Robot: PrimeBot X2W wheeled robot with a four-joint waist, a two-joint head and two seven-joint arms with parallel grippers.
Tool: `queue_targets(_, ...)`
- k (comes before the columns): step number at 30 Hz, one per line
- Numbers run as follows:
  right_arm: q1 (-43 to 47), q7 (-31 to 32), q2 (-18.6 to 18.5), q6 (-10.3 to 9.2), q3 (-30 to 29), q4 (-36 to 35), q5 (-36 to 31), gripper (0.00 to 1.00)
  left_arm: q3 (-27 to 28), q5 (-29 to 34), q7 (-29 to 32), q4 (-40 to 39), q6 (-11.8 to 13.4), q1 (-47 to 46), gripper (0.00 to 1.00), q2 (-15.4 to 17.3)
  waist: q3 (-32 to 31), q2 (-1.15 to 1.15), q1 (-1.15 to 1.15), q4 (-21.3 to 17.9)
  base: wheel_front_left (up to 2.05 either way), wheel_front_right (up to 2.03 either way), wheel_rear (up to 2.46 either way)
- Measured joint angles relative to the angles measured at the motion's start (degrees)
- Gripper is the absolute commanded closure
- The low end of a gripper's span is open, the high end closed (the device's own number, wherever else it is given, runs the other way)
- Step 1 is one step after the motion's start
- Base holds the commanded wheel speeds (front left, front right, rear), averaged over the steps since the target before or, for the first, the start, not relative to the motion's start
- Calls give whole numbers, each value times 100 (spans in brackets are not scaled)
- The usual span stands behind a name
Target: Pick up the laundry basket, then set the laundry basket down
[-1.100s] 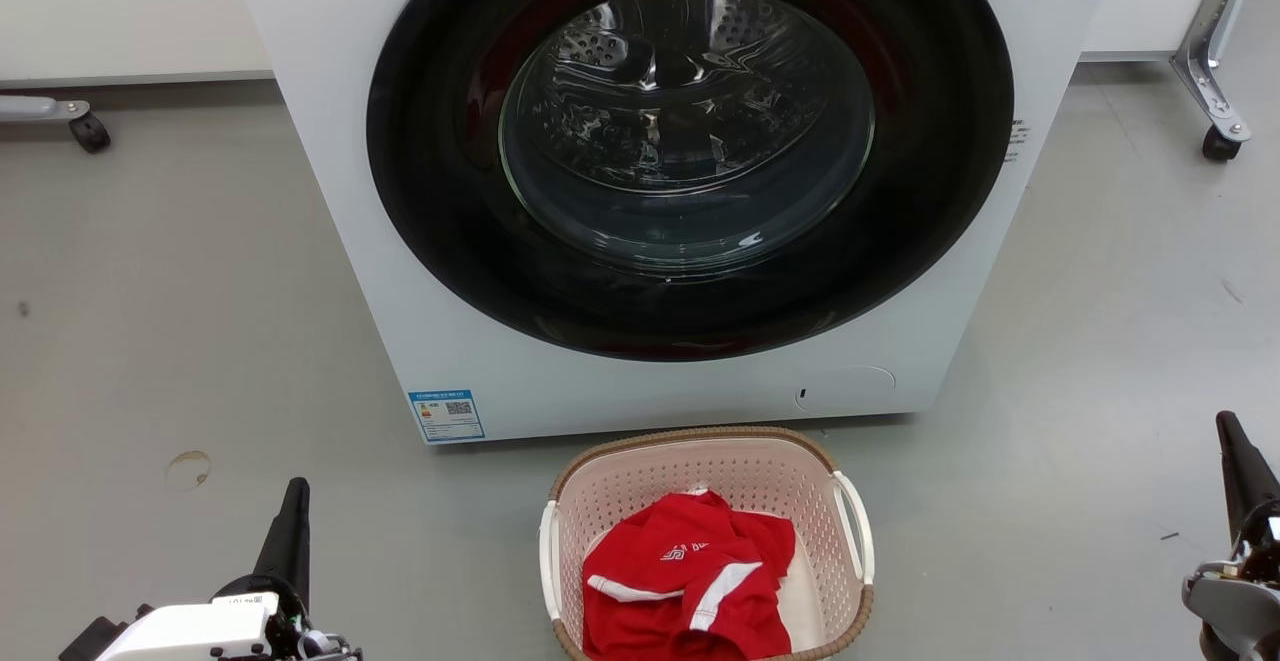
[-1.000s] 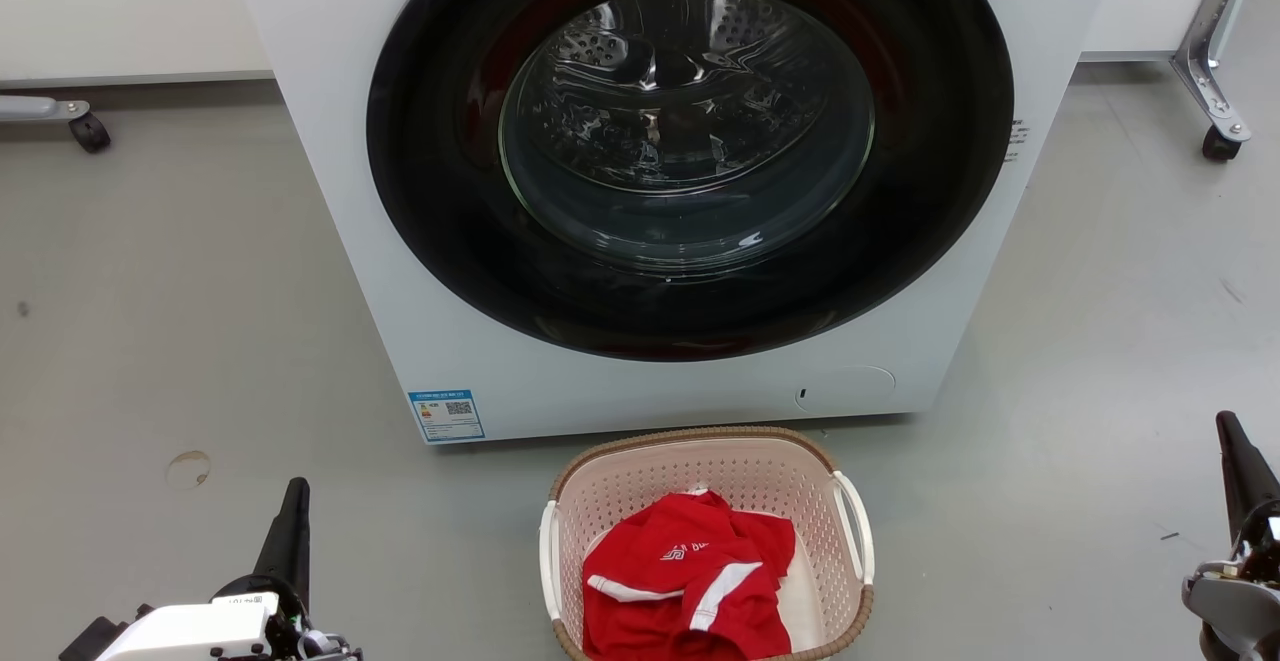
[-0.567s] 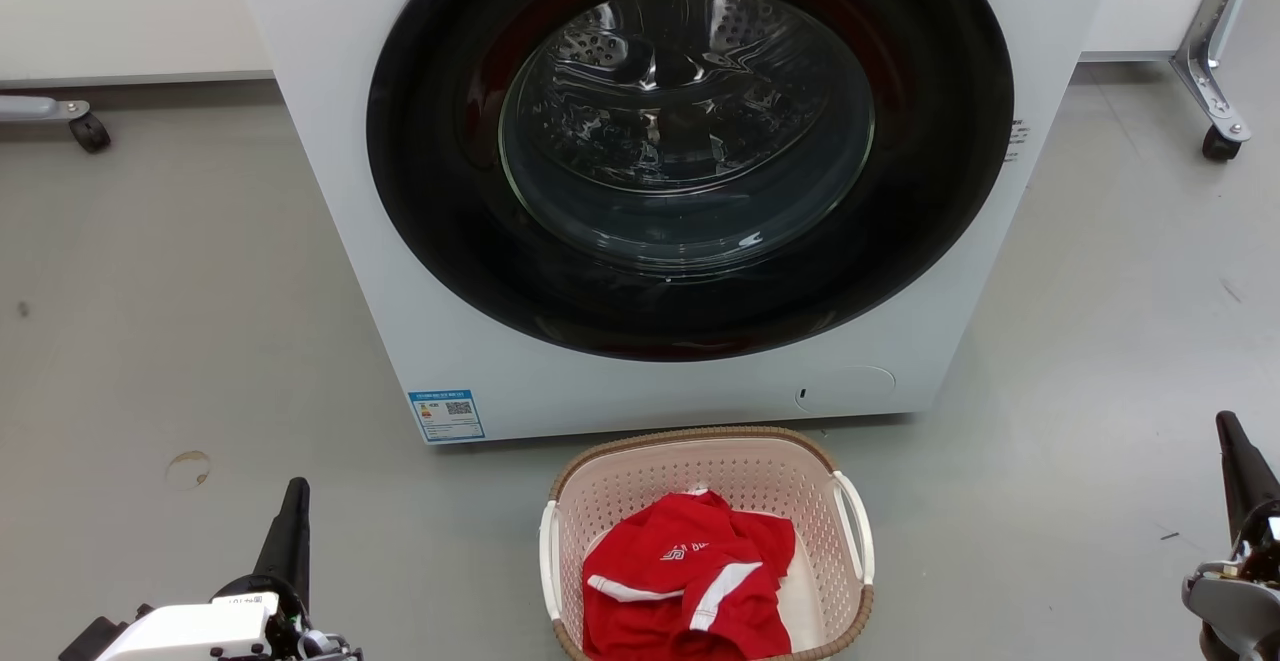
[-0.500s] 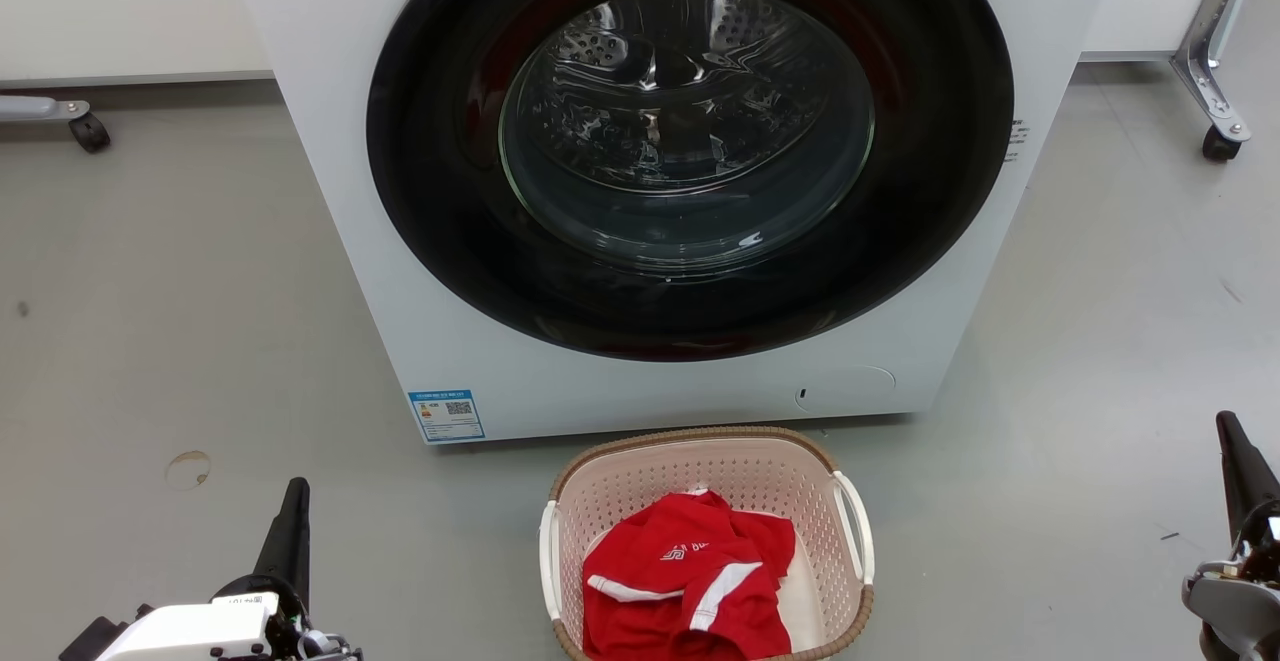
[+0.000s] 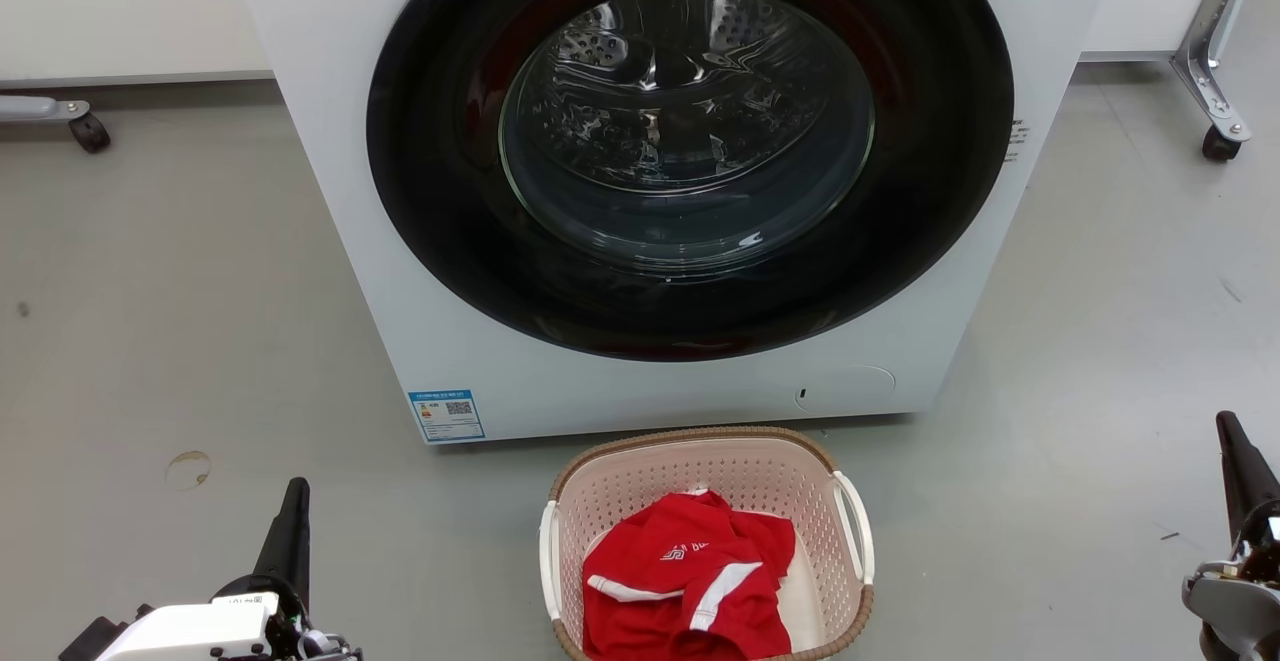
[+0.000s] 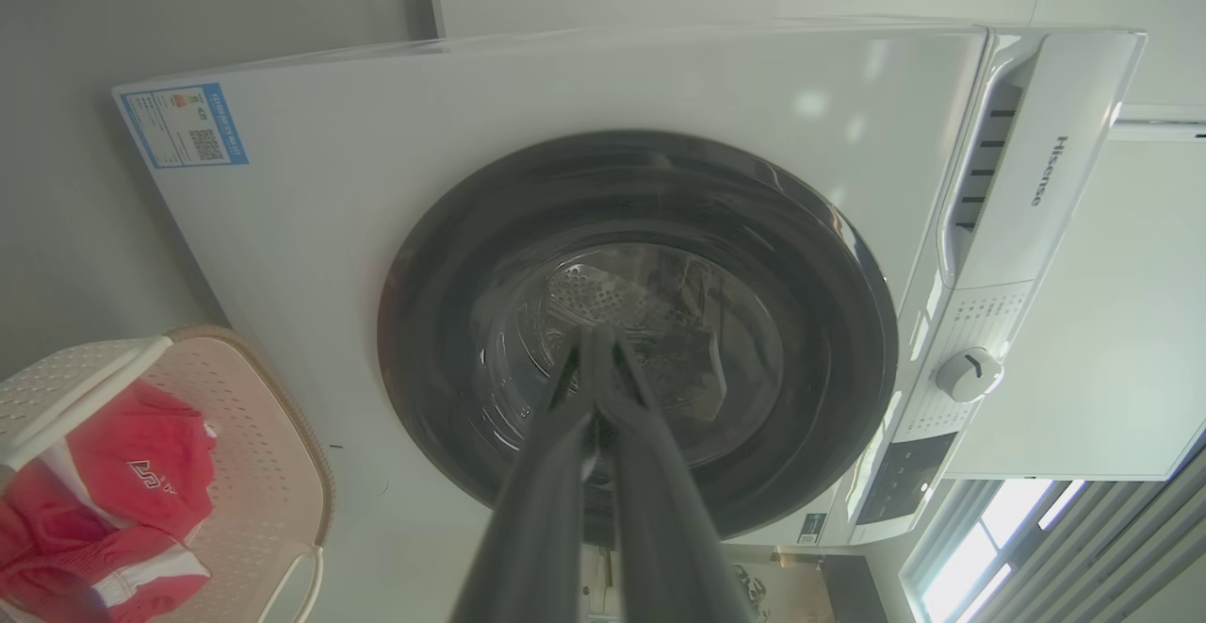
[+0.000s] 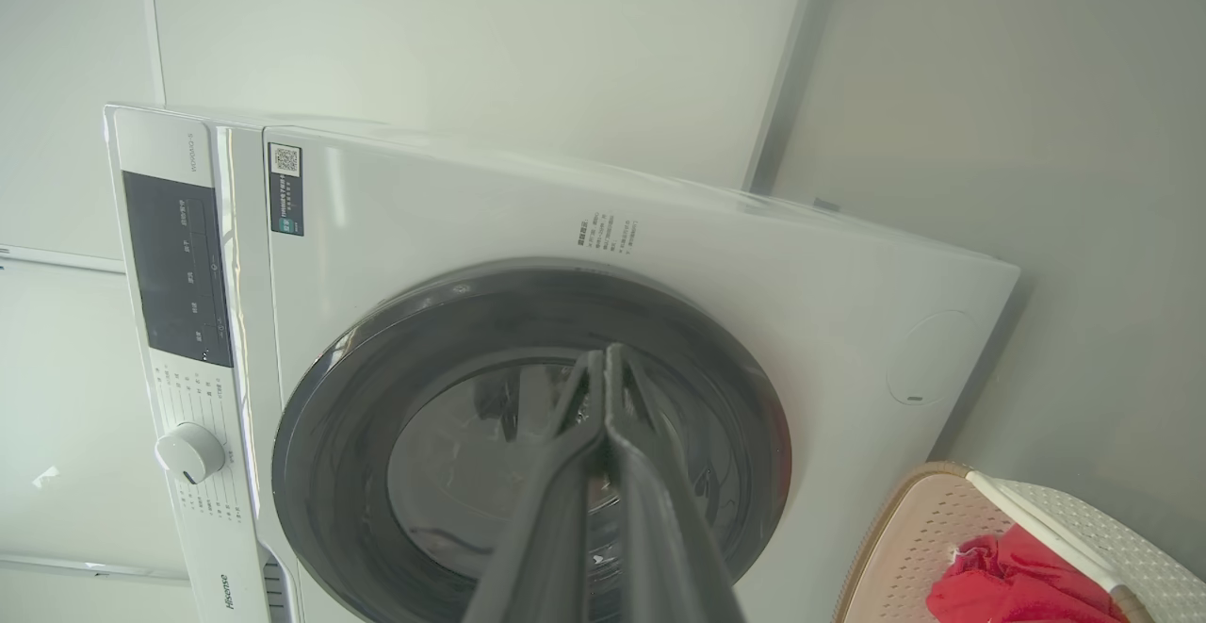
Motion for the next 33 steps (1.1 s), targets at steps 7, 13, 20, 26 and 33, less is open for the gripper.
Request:
queue_targets(7,0,0,0,0,0,0,0,100,0,0,0,0,0,0,100,0,0,0,0,0,0,0,0)
queue_targets(13,0,0,0,0,0,0,0,100,0,0,0,0,0,0,100,0,0,0,0,0,0,0,0)
queue_targets(20,269,-5,209,-8,75,179,-1,0,-51,2,-35,202,9,235,0,-79,-1,0,0,0,0,0,0)
queue_targets(26,265,-82,169,-8,124,122,-63,0,-101,63,-154,179,9,234,0,-77,-11,0,2,1,0,0,0)
queue_targets(33,265,-212,74,-8,287,73,-443,0,-174,293,-266,146,9,235,0,-74,-9,0,2,6,0,0,0)
